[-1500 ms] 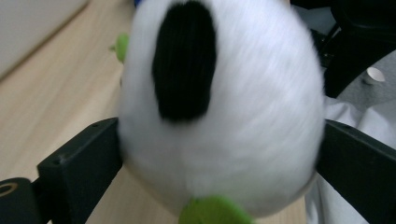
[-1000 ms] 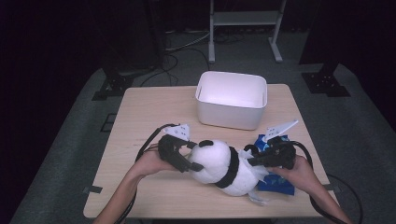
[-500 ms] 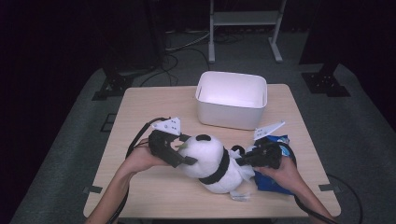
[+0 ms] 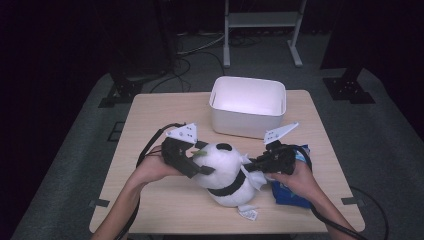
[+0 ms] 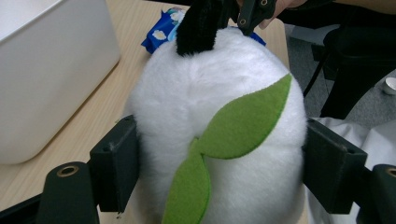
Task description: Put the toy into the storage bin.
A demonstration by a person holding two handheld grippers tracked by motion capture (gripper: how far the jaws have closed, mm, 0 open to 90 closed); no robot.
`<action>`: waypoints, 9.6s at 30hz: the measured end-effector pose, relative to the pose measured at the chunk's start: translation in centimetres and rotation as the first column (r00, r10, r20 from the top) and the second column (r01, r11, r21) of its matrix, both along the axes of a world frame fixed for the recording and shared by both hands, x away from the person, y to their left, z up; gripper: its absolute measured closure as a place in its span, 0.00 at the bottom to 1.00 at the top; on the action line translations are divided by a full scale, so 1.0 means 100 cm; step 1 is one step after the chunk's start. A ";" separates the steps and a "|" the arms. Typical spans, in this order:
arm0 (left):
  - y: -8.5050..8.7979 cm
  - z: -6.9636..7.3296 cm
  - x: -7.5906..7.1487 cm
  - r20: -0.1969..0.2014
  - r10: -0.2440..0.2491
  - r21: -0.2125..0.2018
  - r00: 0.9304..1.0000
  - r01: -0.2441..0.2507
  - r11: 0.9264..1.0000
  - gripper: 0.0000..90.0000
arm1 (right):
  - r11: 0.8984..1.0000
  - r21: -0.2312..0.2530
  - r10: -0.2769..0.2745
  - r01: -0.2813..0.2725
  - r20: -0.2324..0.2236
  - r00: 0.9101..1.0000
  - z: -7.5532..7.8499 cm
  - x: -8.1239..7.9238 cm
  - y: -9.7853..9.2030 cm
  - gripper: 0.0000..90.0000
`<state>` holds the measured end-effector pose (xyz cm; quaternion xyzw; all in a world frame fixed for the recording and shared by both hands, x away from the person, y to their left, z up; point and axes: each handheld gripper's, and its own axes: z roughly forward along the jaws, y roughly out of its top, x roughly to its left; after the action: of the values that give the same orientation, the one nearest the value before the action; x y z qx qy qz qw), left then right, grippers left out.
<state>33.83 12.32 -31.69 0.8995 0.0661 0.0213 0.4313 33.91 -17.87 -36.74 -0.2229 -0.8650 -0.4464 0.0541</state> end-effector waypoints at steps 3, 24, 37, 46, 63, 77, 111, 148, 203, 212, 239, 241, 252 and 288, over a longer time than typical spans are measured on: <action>-0.001 0.000 0.000 -0.010 0.007 0.005 1.000 -0.007 1.000 0.23 | 1.000 -0.023 0.005 -0.005 0.000 1.000 0.000 0.001 0.004 0.92; 0.000 -0.003 -0.001 -0.043 0.002 0.007 0.999 -0.002 1.000 0.20 | 0.998 -0.061 -0.024 0.020 -0.058 0.998 -0.019 -0.002 -0.014 0.92; 0.004 -0.004 0.002 -0.050 0.001 -0.008 0.999 -0.002 1.000 0.26 | 0.996 -0.084 -0.028 0.030 0.018 0.999 0.020 -0.003 -0.013 0.91; 0.008 -0.005 0.003 -0.058 0.010 -0.017 0.998 -0.011 1.000 0.26 | 0.994 -0.112 -0.009 0.017 0.069 0.998 0.049 -0.002 -0.004 0.91; 0.000 -0.005 0.002 -0.052 0.004 -0.016 0.999 -0.005 1.000 0.26 | 0.995 -0.064 0.080 -0.072 0.139 0.987 0.098 -0.004 0.033 0.92; -0.006 -0.004 0.000 -0.043 -0.006 0.007 0.999 0.006 1.000 0.24 | 0.984 -0.084 0.165 -0.156 0.112 0.980 0.094 0.004 0.078 0.92; -0.007 -0.008 0.002 -0.046 0.018 -0.034 0.999 -0.020 0.999 0.21 | 0.999 -0.036 -0.020 0.024 0.097 0.995 0.070 -0.003 -0.008 0.91; 0.009 -0.014 0.001 -0.065 0.043 -0.062 0.997 -0.047 0.997 0.21 | 0.928 -0.169 -0.344 0.333 -0.040 0.938 -0.026 0.005 -0.121 0.74; 0.037 -0.016 0.010 -0.114 0.091 -0.037 0.989 -0.096 0.995 0.21 | 0.967 -0.149 -0.205 0.206 0.018 0.979 0.022 0.016 -0.064 0.61; 0.045 -0.018 0.009 -0.113 0.105 -0.015 0.988 -0.107 0.994 0.21 | 0.983 -0.138 -0.121 0.120 -0.001 0.993 0.016 0.016 -0.036 0.61; 0.058 -0.056 0.009 -0.135 0.145 0.097 0.980 -0.132 0.987 0.22 | 0.987 -0.158 0.036 -0.039 -0.025 0.999 0.015 0.018 0.025 0.60; 0.053 -0.063 0.011 -0.139 0.148 0.121 0.979 -0.132 0.984 0.22 | 0.987 -0.158 0.032 -0.035 -0.019 0.999 0.017 0.019 0.025 0.60; 0.038 -0.079 0.021 -0.171 0.132 0.150 0.976 -0.107 0.983 0.20 | 0.987 -0.163 0.003 -0.002 0.007 1.000 0.021 0.018 0.014 0.61; 0.028 -0.049 0.001 -0.151 0.046 0.129 0.987 -0.027 0.991 0.24 | 0.964 -0.221 0.146 -0.146 -0.014 0.989 0.031 -0.010 0.049 0.63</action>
<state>33.90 15.16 -36.60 0.9227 0.1143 -0.0362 0.3663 32.92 -13.01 -33.62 -0.1628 -0.9234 -0.3422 0.0606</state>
